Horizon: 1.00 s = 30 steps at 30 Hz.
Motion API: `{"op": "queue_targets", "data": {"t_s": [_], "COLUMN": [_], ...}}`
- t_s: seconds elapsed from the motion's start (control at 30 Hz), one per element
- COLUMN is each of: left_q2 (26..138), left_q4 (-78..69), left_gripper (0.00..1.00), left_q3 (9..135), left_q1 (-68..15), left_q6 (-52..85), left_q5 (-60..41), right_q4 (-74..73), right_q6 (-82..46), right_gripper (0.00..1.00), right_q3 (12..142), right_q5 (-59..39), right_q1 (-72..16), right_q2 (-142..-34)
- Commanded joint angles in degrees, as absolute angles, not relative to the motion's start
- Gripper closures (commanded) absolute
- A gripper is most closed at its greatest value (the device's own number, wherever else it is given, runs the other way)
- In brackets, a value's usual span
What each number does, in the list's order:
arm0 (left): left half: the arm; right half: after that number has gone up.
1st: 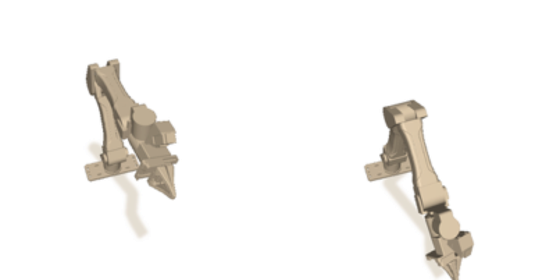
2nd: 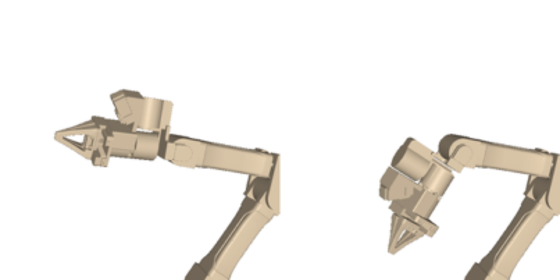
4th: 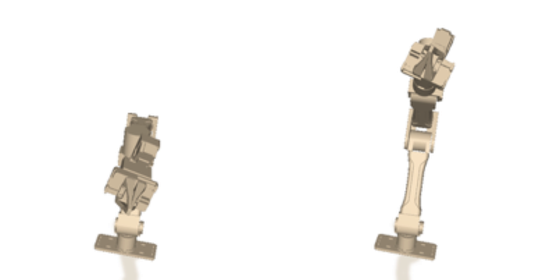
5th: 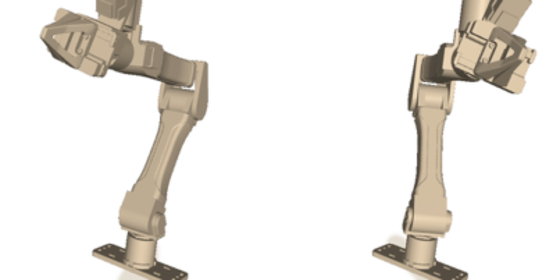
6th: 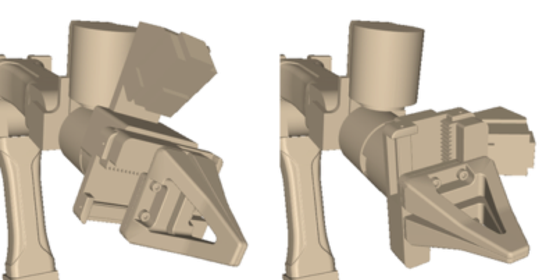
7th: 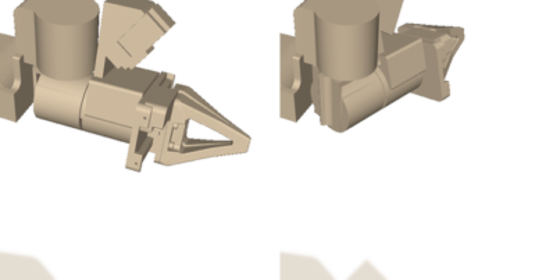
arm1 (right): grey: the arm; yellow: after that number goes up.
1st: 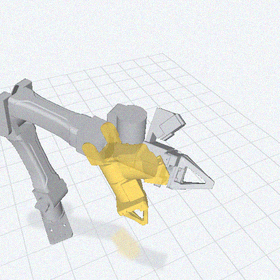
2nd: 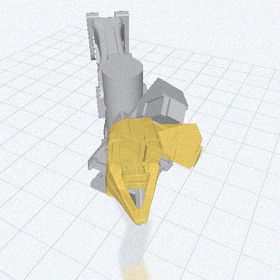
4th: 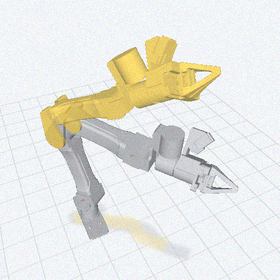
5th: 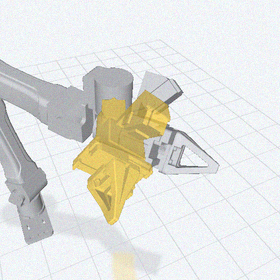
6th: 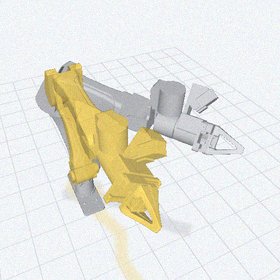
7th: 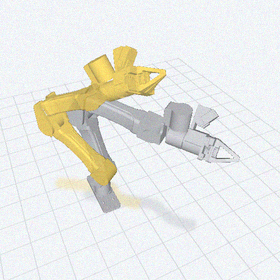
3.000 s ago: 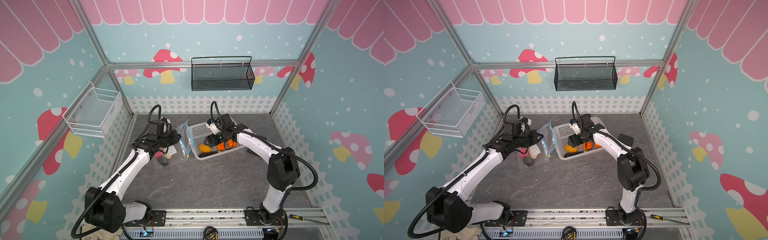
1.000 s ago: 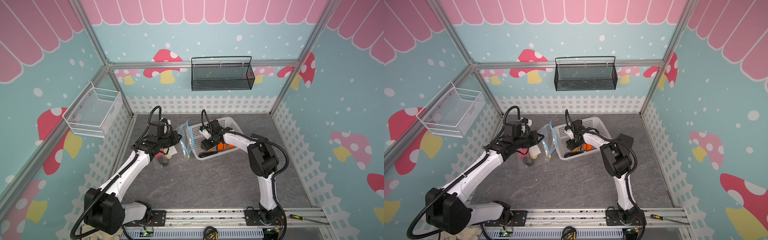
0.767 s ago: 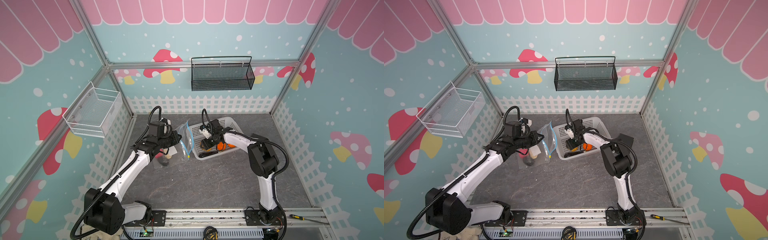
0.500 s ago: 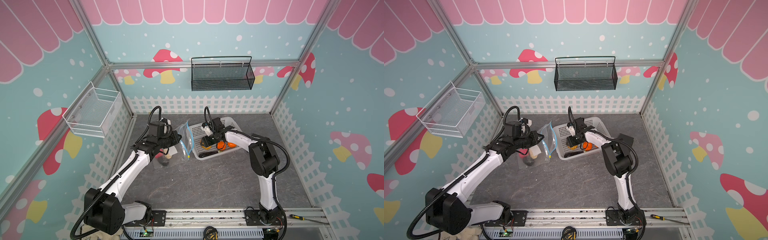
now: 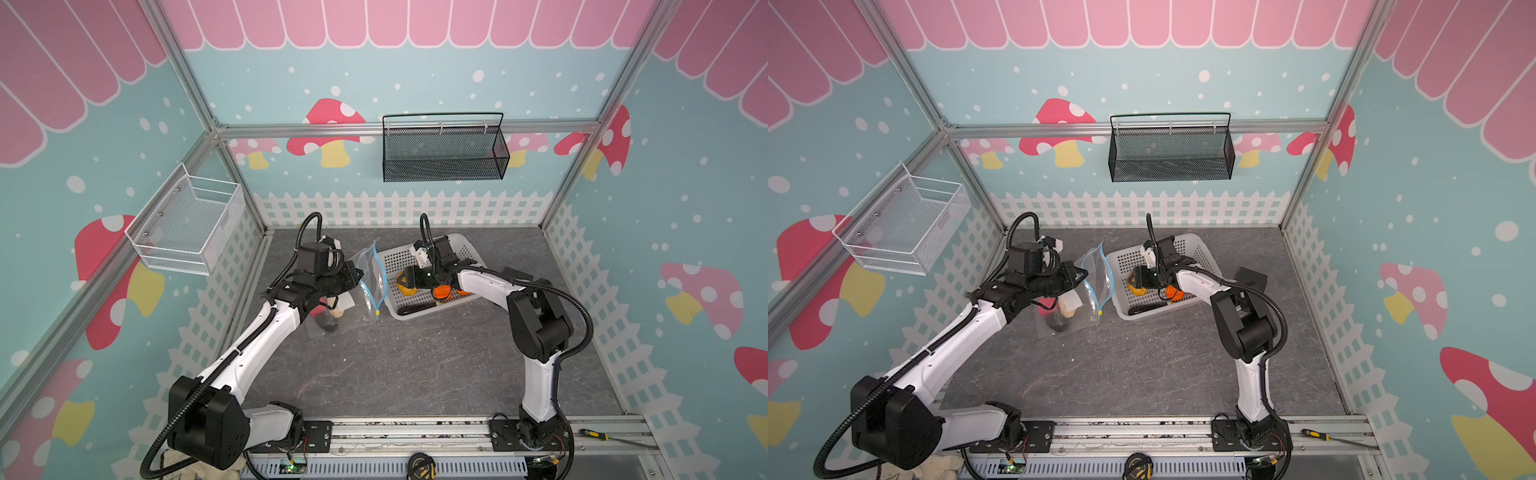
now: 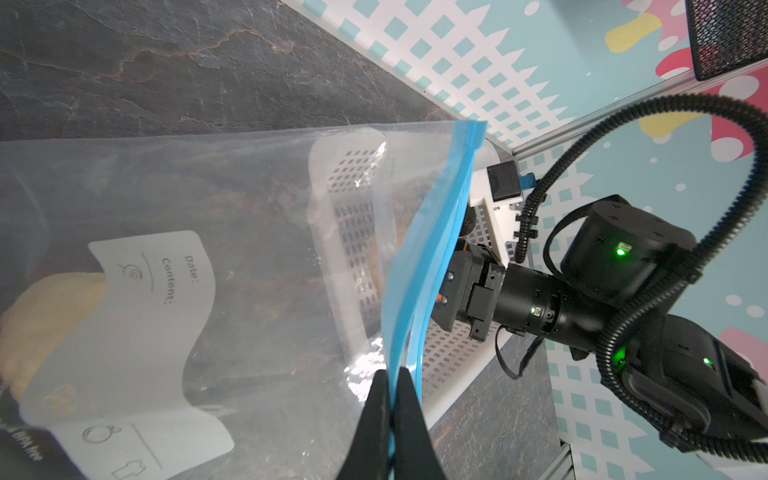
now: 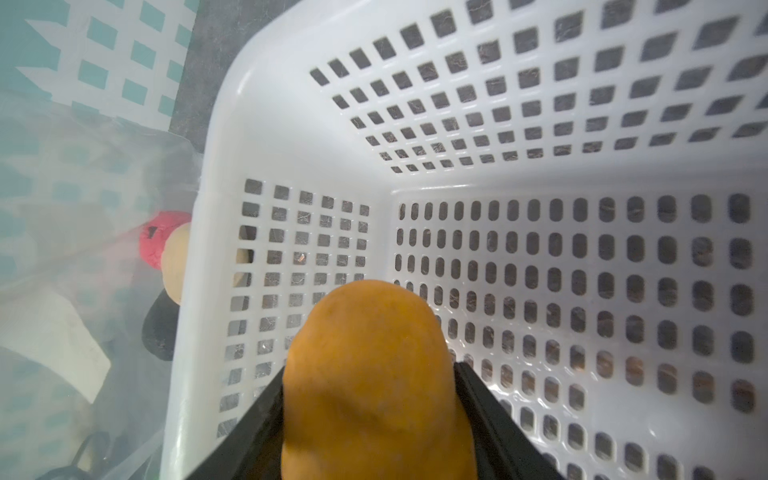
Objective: Place the food in the zip-top bag and seal the zipper
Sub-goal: 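Lift the yellow-orange piece and carry it into the bag opening with the right gripper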
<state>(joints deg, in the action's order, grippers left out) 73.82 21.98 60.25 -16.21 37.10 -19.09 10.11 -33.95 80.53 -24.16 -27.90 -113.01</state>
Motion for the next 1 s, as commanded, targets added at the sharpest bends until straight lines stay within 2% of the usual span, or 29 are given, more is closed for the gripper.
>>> {"op": "queue_targets", "data": {"t_s": [0.0,0.37,0.97], "left_q2": [73.40,71.66,71.52], "left_q4": [22.05,29.18,31.99], "left_gripper": [1.00,1.00,1.00], "left_q3": [61.35,65.62,68.96], "left_q1": [-16.41,-17.05,-18.13], "left_q6": [37.44,37.27,37.18], "left_q5": [-18.10,-16.04,-14.81], "right_q4": [7.47,5.22,3.57], "right_q6": [-37.07,-39.57,-40.95], "right_gripper": [0.42,0.40,0.41], "right_q3": [79.00,77.71,85.13], "right_q5": [-24.97,-28.57,-28.28], "right_q1": [-27.22,-29.72,-37.19], "right_q2": [-106.27,-96.65,-98.44]}}
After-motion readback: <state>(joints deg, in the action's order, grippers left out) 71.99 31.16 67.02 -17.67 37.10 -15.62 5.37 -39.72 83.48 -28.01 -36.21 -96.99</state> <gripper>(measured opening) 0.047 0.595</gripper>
